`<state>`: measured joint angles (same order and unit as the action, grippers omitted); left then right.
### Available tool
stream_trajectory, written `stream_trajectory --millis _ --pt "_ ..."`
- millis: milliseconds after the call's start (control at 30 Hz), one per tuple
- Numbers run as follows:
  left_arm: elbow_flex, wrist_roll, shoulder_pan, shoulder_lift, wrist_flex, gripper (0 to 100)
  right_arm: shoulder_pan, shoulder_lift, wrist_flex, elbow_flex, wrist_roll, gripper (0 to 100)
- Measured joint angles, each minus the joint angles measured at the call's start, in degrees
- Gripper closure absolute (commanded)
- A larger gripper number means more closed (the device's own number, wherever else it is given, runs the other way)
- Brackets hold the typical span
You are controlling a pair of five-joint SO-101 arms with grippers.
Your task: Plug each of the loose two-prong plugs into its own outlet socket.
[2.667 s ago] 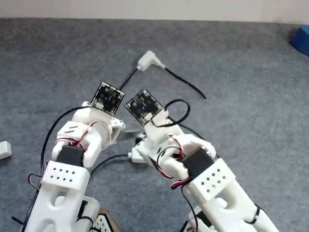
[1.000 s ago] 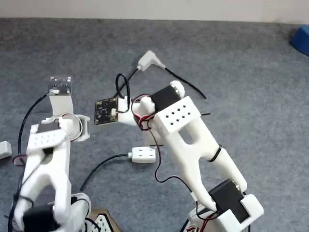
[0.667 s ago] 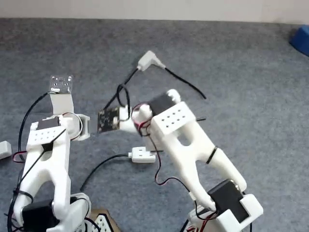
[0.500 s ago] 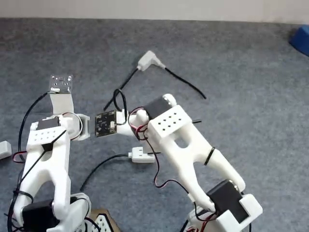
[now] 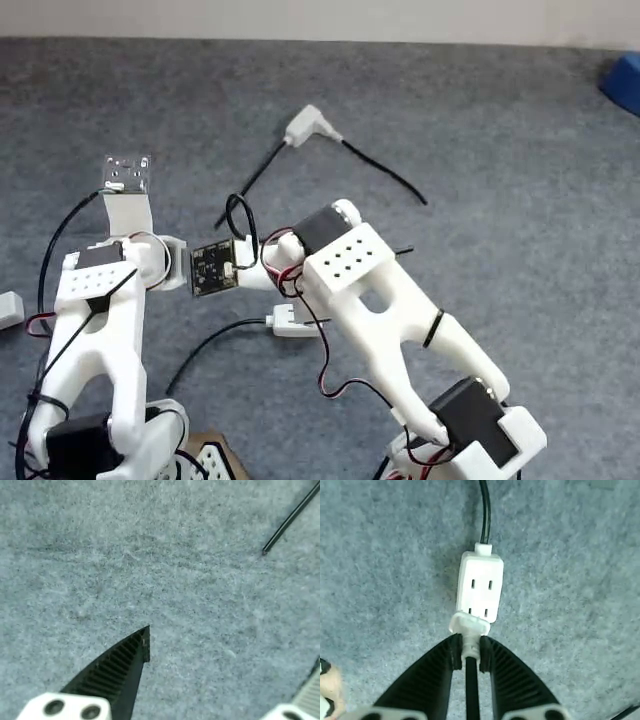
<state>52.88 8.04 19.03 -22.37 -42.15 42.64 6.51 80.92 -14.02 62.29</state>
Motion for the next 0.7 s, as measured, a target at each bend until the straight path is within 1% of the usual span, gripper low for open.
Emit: stream_trajectory --millis 267,700 --pt "0.0 0.0 0.0 0.0 -0.2 53 0.0 0.0 0.0 0.0 3.3 99.0" --pt "0.0 0.0 0.0 0.0 -0.2 53 0.0 0.0 -1.9 -0.5 5.1 99.0"
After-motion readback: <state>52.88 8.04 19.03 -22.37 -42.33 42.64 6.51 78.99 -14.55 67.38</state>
